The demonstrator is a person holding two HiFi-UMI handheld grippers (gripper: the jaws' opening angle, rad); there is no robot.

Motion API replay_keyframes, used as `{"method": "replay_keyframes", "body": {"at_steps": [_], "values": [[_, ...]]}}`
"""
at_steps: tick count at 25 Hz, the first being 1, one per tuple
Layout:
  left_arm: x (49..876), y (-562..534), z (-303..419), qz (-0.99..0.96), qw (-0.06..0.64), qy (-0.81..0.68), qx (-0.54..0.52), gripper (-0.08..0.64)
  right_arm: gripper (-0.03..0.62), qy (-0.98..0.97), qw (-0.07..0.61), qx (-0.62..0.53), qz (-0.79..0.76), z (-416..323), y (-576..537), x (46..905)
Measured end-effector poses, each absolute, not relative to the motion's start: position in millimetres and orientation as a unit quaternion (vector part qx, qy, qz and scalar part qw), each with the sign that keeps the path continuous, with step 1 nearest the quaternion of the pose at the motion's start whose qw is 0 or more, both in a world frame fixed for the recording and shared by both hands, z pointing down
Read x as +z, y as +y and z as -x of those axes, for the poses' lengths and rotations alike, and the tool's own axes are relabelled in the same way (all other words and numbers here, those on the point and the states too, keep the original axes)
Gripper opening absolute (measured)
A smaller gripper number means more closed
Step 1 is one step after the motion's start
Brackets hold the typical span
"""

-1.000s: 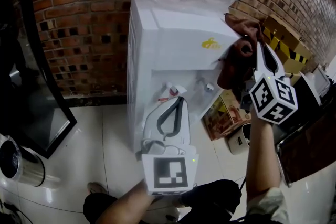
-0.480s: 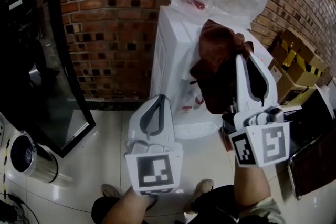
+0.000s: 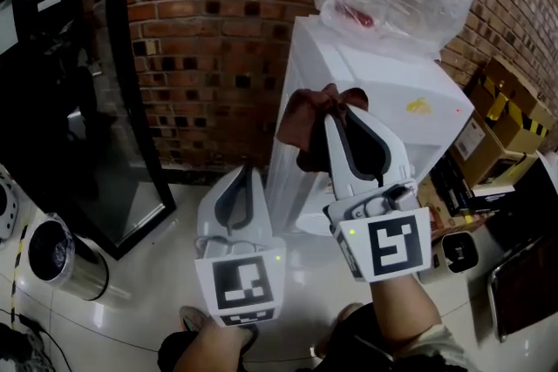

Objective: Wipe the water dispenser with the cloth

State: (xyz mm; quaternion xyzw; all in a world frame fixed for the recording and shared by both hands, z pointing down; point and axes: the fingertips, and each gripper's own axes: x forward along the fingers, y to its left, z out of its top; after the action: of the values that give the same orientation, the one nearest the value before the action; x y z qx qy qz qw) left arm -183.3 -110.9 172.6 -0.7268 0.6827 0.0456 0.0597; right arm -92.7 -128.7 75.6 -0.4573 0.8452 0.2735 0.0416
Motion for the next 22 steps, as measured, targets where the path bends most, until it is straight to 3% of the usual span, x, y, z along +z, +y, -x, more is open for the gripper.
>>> {"method": "replay_keyframes", "body": {"at_steps": [9, 22], "values": [[184, -126, 136, 0.763, 0.056, 0.643, 0.024, 0.000, 0.060, 0.829, 0.021, 0.279, 0.484, 57, -136, 89], [172, -116, 41, 0.819, 0.089, 0.566, 0.023, 0.000, 0.060, 0.760, 0.019, 0.258, 0.596, -84, -163, 75]]}}
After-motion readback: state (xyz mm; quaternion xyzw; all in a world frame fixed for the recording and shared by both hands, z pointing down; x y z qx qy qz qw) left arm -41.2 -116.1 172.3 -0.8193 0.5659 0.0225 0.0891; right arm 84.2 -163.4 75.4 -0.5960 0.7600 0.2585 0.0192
